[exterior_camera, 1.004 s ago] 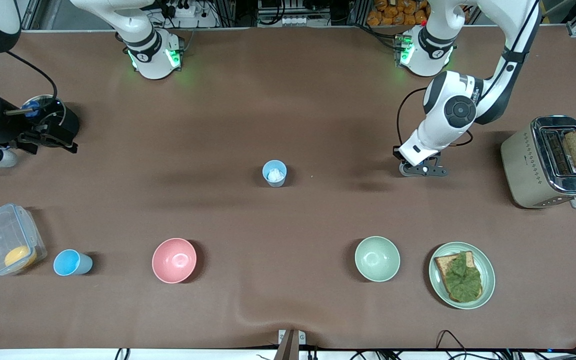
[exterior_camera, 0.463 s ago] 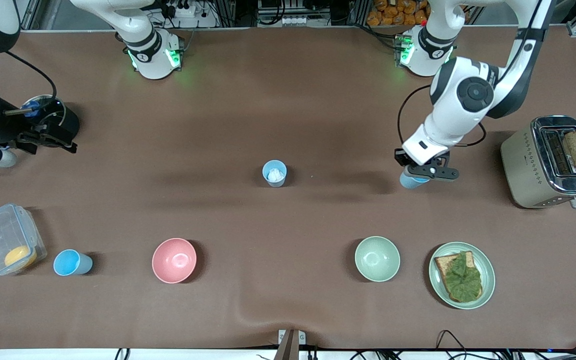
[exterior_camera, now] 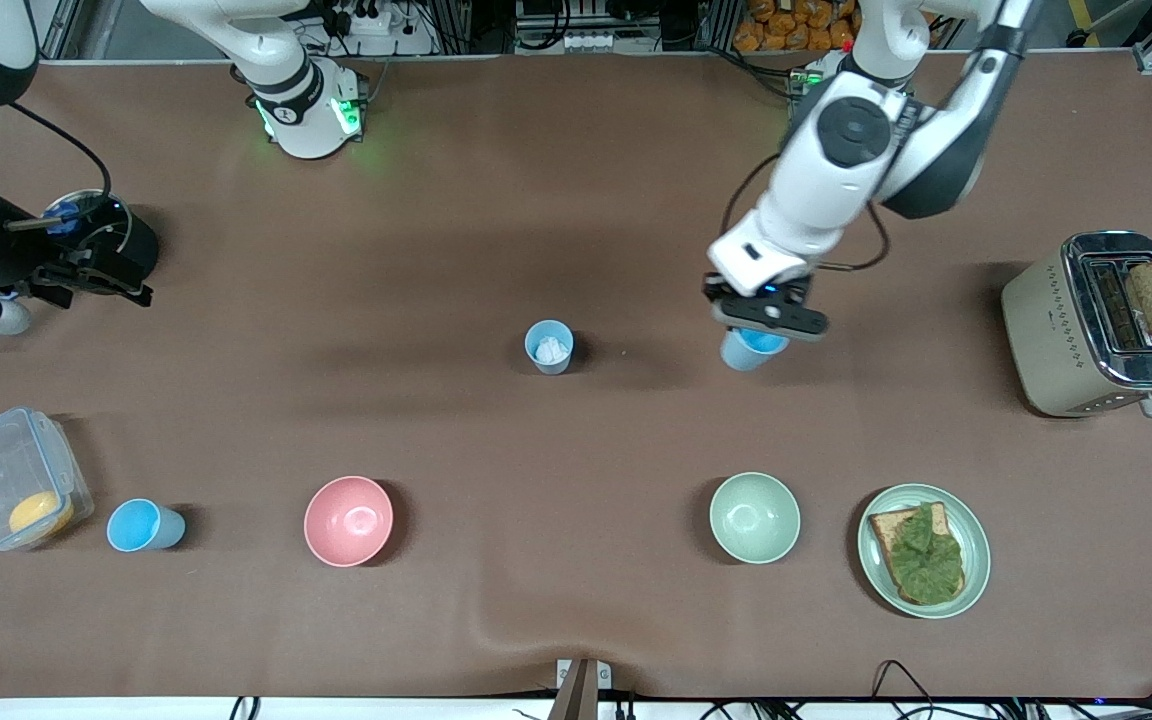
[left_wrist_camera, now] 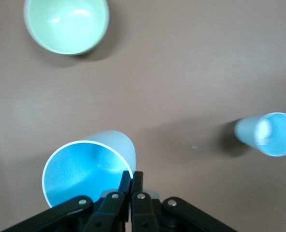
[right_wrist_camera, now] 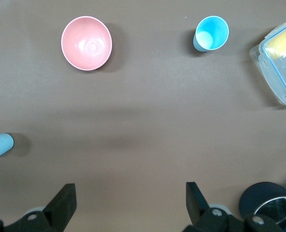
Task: Stack blue cups with both arms
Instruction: 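Lift the second blue cup and carry it above the center cup, then lower the held cup into the center blue cup with the left gripper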
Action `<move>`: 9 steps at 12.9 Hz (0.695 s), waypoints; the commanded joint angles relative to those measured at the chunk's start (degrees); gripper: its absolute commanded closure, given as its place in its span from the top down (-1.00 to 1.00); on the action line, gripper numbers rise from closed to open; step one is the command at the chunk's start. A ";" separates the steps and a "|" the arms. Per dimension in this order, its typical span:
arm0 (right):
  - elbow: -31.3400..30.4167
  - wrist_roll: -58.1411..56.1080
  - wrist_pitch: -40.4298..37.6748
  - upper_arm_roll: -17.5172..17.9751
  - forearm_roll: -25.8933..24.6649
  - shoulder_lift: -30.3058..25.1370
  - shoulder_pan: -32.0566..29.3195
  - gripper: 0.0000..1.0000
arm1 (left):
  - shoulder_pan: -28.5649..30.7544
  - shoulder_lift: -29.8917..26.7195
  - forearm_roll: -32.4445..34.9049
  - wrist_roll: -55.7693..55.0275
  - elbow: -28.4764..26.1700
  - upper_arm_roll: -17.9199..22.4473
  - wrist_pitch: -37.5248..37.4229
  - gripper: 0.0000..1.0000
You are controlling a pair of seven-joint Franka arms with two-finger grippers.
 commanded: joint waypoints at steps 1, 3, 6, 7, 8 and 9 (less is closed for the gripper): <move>-0.23 -0.91 -0.55 0.16 0.77 -0.86 -0.82 1.00 | -6.19 5.11 0.60 -4.74 8.84 2.42 -5.20 -1.00; -0.23 -0.91 -0.55 0.16 0.77 -0.86 -0.74 1.00 | -12.68 9.32 0.25 -7.28 15.51 6.45 -9.95 -1.00; -0.23 -0.91 -0.55 0.16 0.77 -0.86 -0.74 1.00 | -21.21 15.92 -5.27 -12.21 23.52 13.30 -12.52 -1.00; -0.23 -0.91 -0.55 0.16 0.77 -0.86 -0.74 1.00 | -24.38 18.20 -7.20 -15.18 25.63 15.94 -12.95 -1.00; -0.23 -0.91 -0.55 0.16 0.77 -0.86 -0.82 1.00 | -26.84 20.49 -7.83 -18.08 28.18 17.36 -13.48 -1.00; -0.23 -0.91 -0.55 0.16 0.77 -0.86 -0.82 1.00 | -28.17 22.51 -7.92 -20.11 30.29 17.72 -13.48 -1.00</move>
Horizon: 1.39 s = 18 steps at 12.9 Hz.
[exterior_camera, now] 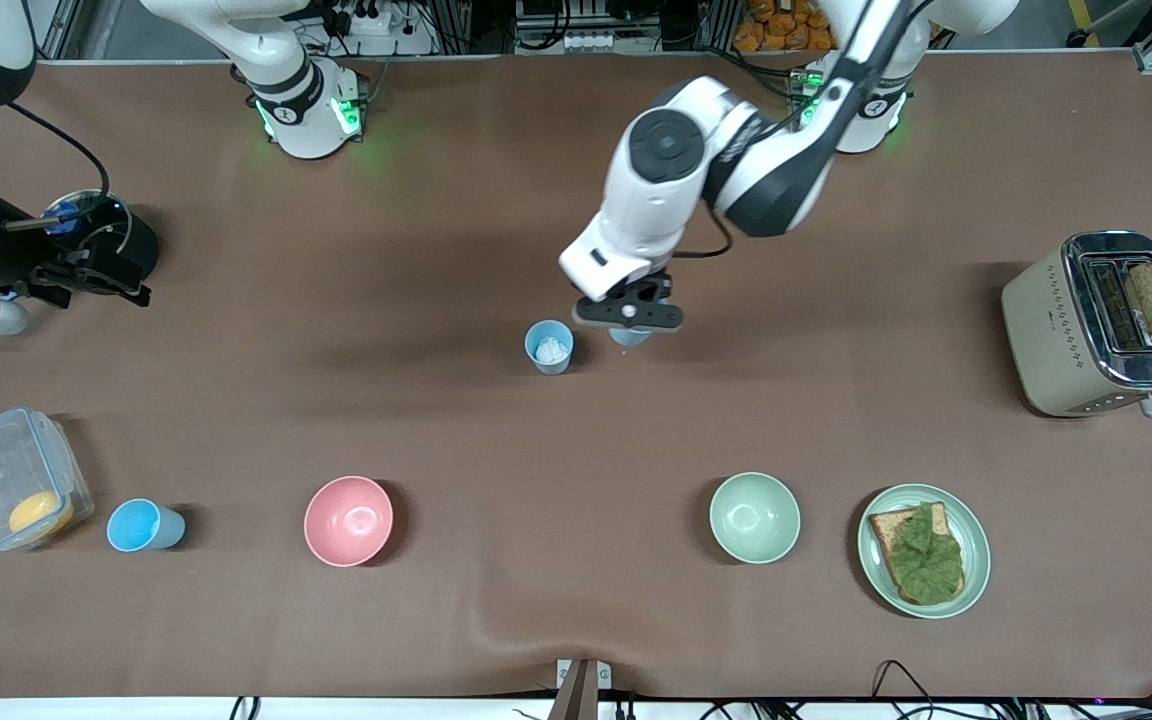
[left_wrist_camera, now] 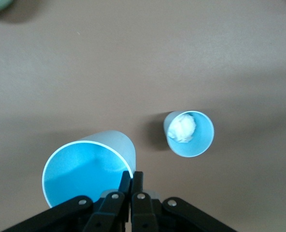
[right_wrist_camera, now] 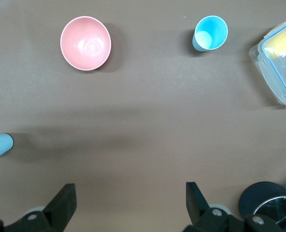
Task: Stack blue cups with both arms
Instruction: 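Lower the held cup into the center blue cup with the left gripper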
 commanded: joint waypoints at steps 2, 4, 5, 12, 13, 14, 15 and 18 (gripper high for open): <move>-0.24 -0.86 -0.52 0.32 0.77 -0.85 -0.82 1.00 | -6.14 7.37 -1.68 -4.77 10.06 3.92 -2.44 -1.00; -0.24 -0.86 -0.52 0.32 0.77 -0.85 -0.82 1.00 | -8.35 9.13 -2.99 -6.70 12.09 5.51 -2.44 -1.00; -0.24 -0.86 -0.52 0.32 0.77 -0.85 -0.90 1.00 | -8.61 9.40 -3.08 -6.79 12.62 5.52 -2.44 -1.00; -0.24 -0.86 -0.52 0.24 0.77 -0.85 -0.82 1.00 | -10.81 12.56 -3.26 -6.88 17.02 7.98 -1.39 -1.00; -0.24 -0.86 -0.52 0.24 0.77 -0.85 -0.90 1.00 | -10.99 13.08 -3.26 -6.97 17.37 7.98 -1.04 -1.00; -0.24 -0.86 -0.52 0.24 0.77 -0.85 -0.82 1.00 | -11.16 13.26 -3.26 -6.97 17.37 8.15 -0.34 -1.00; -0.24 -0.86 -0.52 0.24 0.77 -0.85 -0.90 1.00 | -11.77 14.14 -3.26 -7.14 17.37 8.15 0.28 -1.00; -0.24 -0.86 -0.52 0.24 0.77 -0.85 -0.90 1.00 | -12.57 15.46 -3.26 -9.08 17.55 8.59 2.57 -1.00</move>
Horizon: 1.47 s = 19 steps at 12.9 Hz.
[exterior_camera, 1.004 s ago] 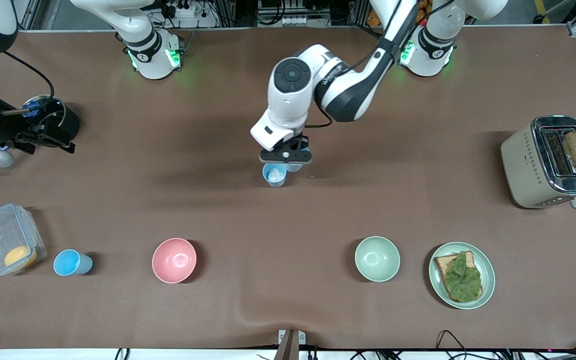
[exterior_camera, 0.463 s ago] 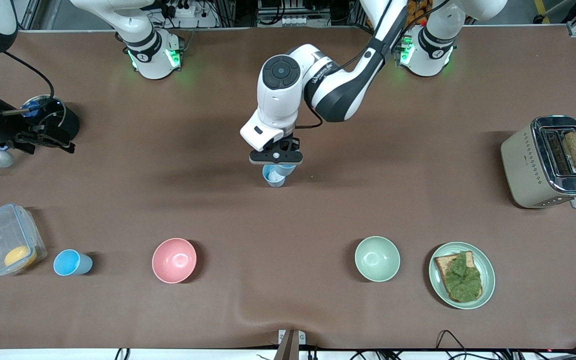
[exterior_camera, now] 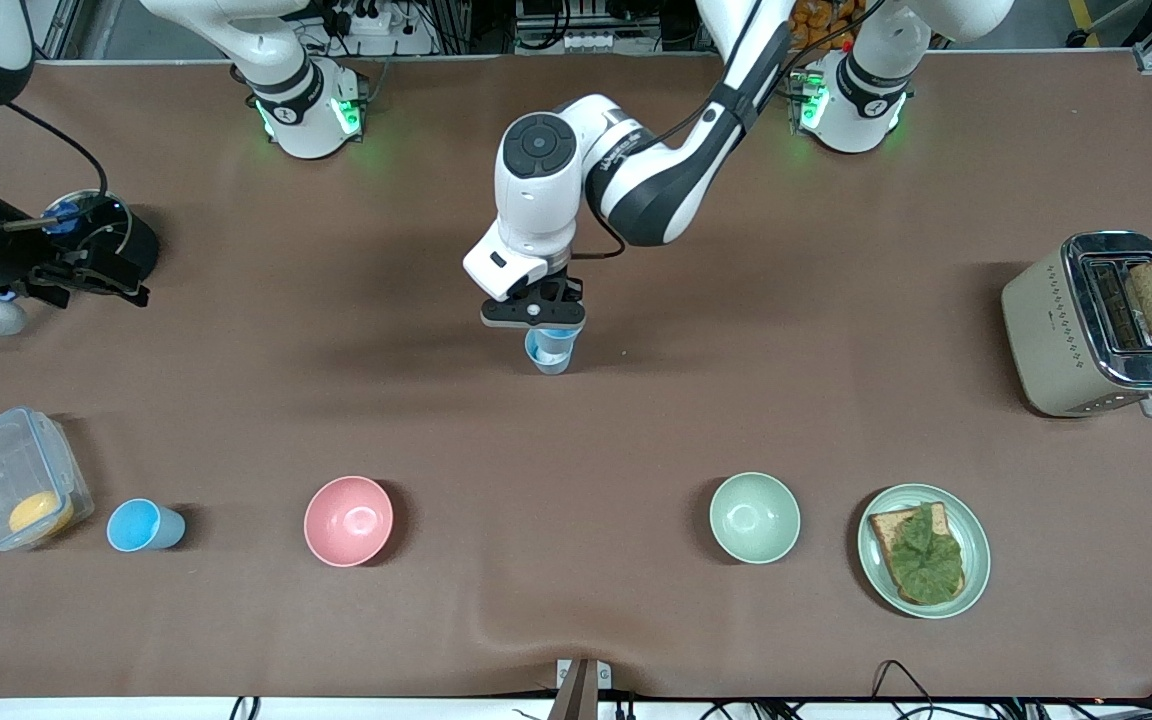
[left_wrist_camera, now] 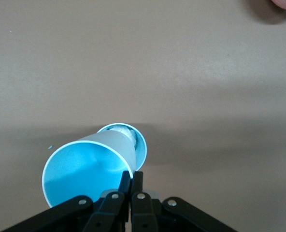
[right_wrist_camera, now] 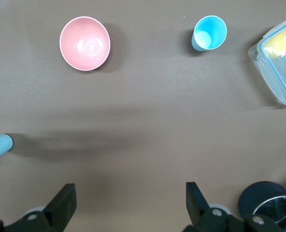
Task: Stack blue cups with both arms
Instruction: 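Lower the held cup into the center blue cup with the left gripper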
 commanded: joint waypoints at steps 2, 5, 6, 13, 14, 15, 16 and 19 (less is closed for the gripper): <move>-0.24 -0.85 -0.52 0.39 0.77 -0.85 -0.90 1.00 | -1.23 2.00 -1.66 -1.21 2.21 1.55 0.42 -1.00; -0.24 -0.85 -0.52 0.39 0.77 -0.85 -0.90 1.00 | -1.58 3.14 -1.66 -1.38 2.03 1.64 1.38 -1.00; -0.24 -0.85 -0.52 0.39 0.77 -0.85 -0.90 1.00 | -1.58 3.41 -1.66 -1.38 2.03 1.55 2.16 -1.00; -0.24 -0.85 -0.52 0.39 0.77 -0.85 -0.90 1.00 | -1.49 3.59 -6.74 -1.30 1.77 2.77 3.14 -0.28; -0.24 -0.85 -0.52 0.39 0.77 -0.85 -0.90 1.00 | -1.49 3.59 -7.19 -1.21 1.68 2.87 3.14 -0.46; -0.24 -0.85 -0.52 0.39 0.77 -0.85 -0.90 1.00 | -1.49 3.59 -7.19 -1.04 1.59 2.87 3.14 -0.32; -0.24 -0.85 -0.52 0.39 0.77 -0.85 -0.82 1.00 | -1.49 3.59 -7.02 -0.60 1.59 2.95 3.14 -0.27; -0.24 -0.85 -0.52 0.39 0.77 -0.85 -0.90 1.00 | -1.40 3.06 -6.67 0.72 1.15 3.39 2.62 -0.05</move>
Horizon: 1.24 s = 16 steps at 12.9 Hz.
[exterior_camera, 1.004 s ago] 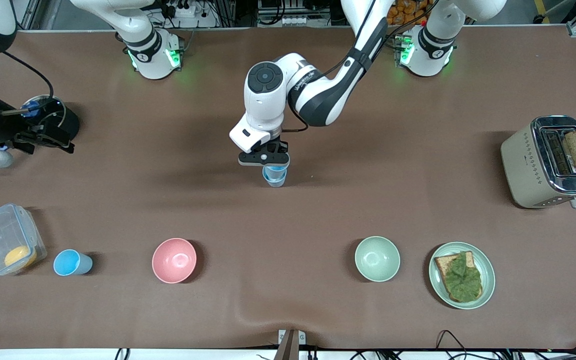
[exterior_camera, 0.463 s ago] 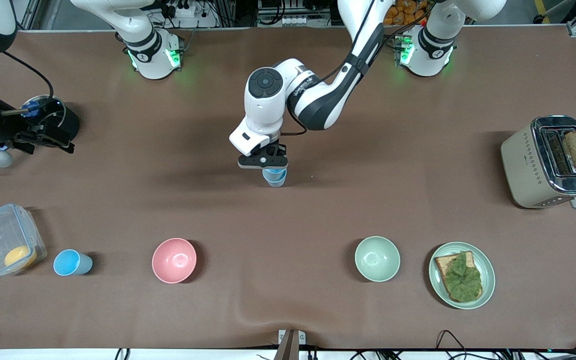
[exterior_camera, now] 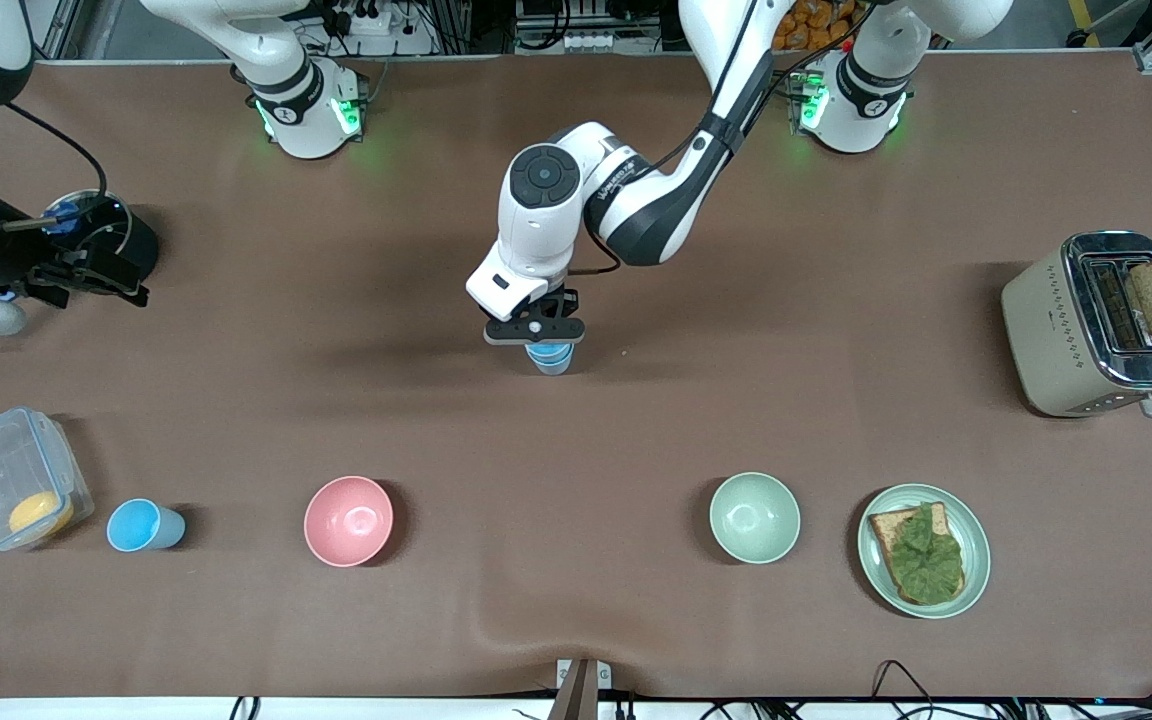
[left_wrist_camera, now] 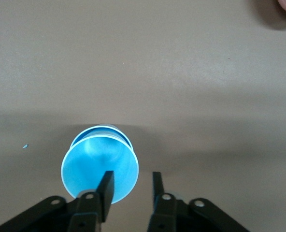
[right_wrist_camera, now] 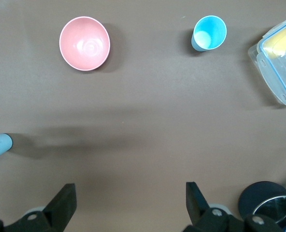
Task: Stack blue cups with both arms
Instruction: 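Lower the held cup into the center blue cup with the left gripper, then open the left gripper and lift it off the stacked cups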
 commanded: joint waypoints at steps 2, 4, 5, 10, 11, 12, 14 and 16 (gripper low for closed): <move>-0.24 -0.83 -0.50 0.44 0.77 -0.85 -0.82 1.00 | -0.38 -2.10 -0.92 1.60 0.32 2.09 -2.50 0.07; -0.24 -0.83 -0.59 0.44 0.77 -0.85 -0.82 1.00 | 1.54 -5.96 -0.66 1.51 -1.00 2.97 -7.24 0.81; -0.24 -0.83 -0.59 0.44 0.77 -0.85 -0.82 1.00 | 3.47 -8.16 1.17 1.60 -1.17 2.89 -10.31 1.00; -0.24 -0.83 -0.59 0.44 0.77 -0.85 -0.82 1.00 | 11.82 -18.70 6.29 5.19 -6.34 2.54 -20.87 1.00; -0.24 -0.83 -0.59 0.44 0.86 -0.85 -0.73 1.00 | 14.80 -21.60 6.29 7.64 -8.71 2.45 -21.41 1.00; -0.24 -0.83 -0.50 0.44 0.77 -0.85 -0.73 1.00 | 17.26 -24.84 6.29 11.23 -11.78 2.45 -21.59 1.00; -0.24 -0.83 -0.50 0.44 0.77 -0.85 -0.73 1.00 | 22.80 -30.39 6.29 19.58 -16.01 2.36 -21.76 1.00; -0.24 -0.83 -0.59 0.44 0.77 -0.85 -0.73 1.00 | 27.89 -35.23 7.60 25.75 -19.18 2.36 -24.21 1.00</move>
